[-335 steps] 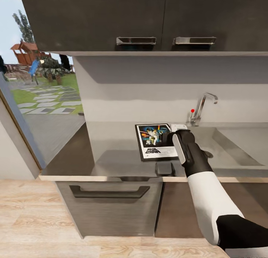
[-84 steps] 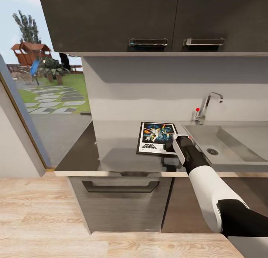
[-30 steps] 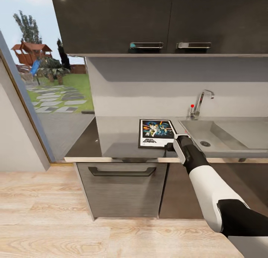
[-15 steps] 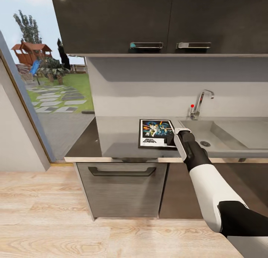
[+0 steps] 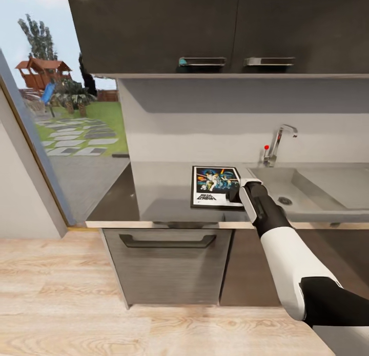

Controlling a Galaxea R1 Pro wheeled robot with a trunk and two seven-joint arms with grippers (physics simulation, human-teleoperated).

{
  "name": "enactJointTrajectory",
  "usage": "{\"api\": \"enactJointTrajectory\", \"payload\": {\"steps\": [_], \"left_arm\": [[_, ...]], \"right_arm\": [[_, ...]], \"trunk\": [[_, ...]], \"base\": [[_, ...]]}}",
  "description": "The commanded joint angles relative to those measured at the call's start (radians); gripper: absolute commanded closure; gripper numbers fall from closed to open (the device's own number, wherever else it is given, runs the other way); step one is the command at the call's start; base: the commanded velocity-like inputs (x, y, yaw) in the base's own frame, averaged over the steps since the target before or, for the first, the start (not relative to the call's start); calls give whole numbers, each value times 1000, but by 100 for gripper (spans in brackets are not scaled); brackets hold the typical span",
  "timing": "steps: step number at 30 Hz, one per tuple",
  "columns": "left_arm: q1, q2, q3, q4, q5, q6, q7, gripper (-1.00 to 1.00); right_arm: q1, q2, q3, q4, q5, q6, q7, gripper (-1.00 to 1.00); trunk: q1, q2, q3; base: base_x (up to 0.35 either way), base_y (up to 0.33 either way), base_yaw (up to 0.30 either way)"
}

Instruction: Pick up the poster from the kitchen countertop and hang it on one of the wall nails in the kitchen.

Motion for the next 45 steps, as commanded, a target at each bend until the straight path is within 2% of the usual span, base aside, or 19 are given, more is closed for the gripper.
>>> {"api": "enactJointTrajectory", "payload": {"steps": [1,45], "left_arm": [[0,0,1,-1,1,-2,-1,-100],[0,2,2,-2,3,-2,-1,-100]], "right_arm": [[-1,0,0,0,-10,2,-8,-100],[2,1,1,20,-13,-7,-4,-100]], "trunk": [[0,0,-1],[0,0,-1]], "base": [[214,0,0],[82,0,0]]}}
